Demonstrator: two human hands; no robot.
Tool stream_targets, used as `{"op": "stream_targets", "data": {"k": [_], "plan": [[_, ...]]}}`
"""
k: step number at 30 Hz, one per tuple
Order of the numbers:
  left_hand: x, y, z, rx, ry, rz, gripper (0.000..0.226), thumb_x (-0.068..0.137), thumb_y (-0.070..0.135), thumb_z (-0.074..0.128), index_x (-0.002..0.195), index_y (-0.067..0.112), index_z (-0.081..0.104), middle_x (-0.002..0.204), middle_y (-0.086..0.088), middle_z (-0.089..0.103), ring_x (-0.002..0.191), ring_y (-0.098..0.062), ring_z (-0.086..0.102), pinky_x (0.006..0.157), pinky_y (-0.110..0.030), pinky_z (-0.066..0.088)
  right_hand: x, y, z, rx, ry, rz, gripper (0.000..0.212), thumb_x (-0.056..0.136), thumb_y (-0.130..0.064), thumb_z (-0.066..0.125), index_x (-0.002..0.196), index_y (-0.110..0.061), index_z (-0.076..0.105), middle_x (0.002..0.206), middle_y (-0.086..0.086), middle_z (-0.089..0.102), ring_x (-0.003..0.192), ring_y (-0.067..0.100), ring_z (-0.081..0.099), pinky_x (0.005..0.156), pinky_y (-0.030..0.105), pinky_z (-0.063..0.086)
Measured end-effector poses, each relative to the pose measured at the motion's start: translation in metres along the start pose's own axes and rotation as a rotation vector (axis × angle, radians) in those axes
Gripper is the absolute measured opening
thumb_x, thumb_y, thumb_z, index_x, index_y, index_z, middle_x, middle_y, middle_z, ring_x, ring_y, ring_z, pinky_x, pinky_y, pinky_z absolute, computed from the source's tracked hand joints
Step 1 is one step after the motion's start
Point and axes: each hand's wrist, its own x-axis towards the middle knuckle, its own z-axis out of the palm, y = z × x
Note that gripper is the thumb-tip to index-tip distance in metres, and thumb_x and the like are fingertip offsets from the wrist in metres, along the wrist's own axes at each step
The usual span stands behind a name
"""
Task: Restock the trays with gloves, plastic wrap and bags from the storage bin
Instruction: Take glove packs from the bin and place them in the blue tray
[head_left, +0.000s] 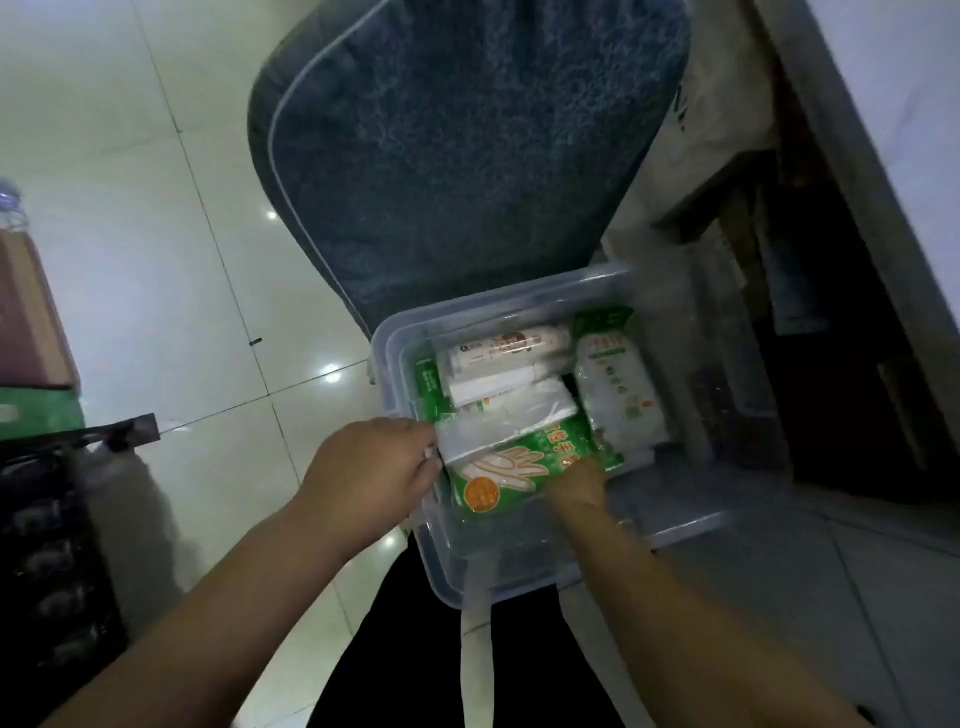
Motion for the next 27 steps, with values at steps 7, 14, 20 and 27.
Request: {"op": "stream_targets", "data": {"k": [7,14,20,27], "plan": [[0.022,-0.013,0.013,-0.049,-0.001,0.103,0.025,0.09,0.037,0.043,0.103,0.025,0.061,0.098,0.005,0.067,0.084,-0.017,0.06,0.066,-0.033,0.05,0.008,-0.018,0.034,0.022,0.081,0.141,0.035,0.097,-0.015,0.037,0.129,-0.008,0.049,0.136,0.014,0.051,0.124,0.029,0.049,0.097,0.035,0.041],[0.019,-0.017,0.01,-0.052,-0.045,0.149,0.025,0.09,0.036,0.042,0.104,0.026,0.059,0.098,0.006,0.066,0.085,-0.016,0.059,0.068,-0.035,0.05,-0.014,-0.037,0.042,0.548,0.241,0.196,0.031,0.086,-0.009,0.056,0.114,0.005,0.056,0.118,0.024,0.062,0.108,0.036,0.058,0.088,0.032,0.043],[0.019,-0.012,-0.001,-0.067,-0.05,0.114,0.026,0.088,0.034,0.047,0.107,0.024,0.06,0.102,0.002,0.066,0.089,-0.019,0.06,0.069,-0.033,0.049,-0.051,-0.022,0.006,0.758,0.195,-0.067,0.006,0.079,-0.001,0.065,0.075,-0.004,0.062,0.07,0.008,0.061,0.071,0.017,0.054,0.057,0.02,0.038],[0.029,0.018,-0.001,-0.36,-0.024,-0.042,0.063,0.079,0.036,0.064,0.134,0.015,0.04,0.13,-0.009,0.051,0.117,-0.024,0.047,0.09,-0.035,0.044,-0.085,-0.007,-0.061,0.953,-0.141,-0.377,0.017,0.081,0.003,0.064,0.077,-0.012,0.068,0.071,-0.003,0.074,0.065,0.007,0.066,0.062,0.018,0.053]]}}
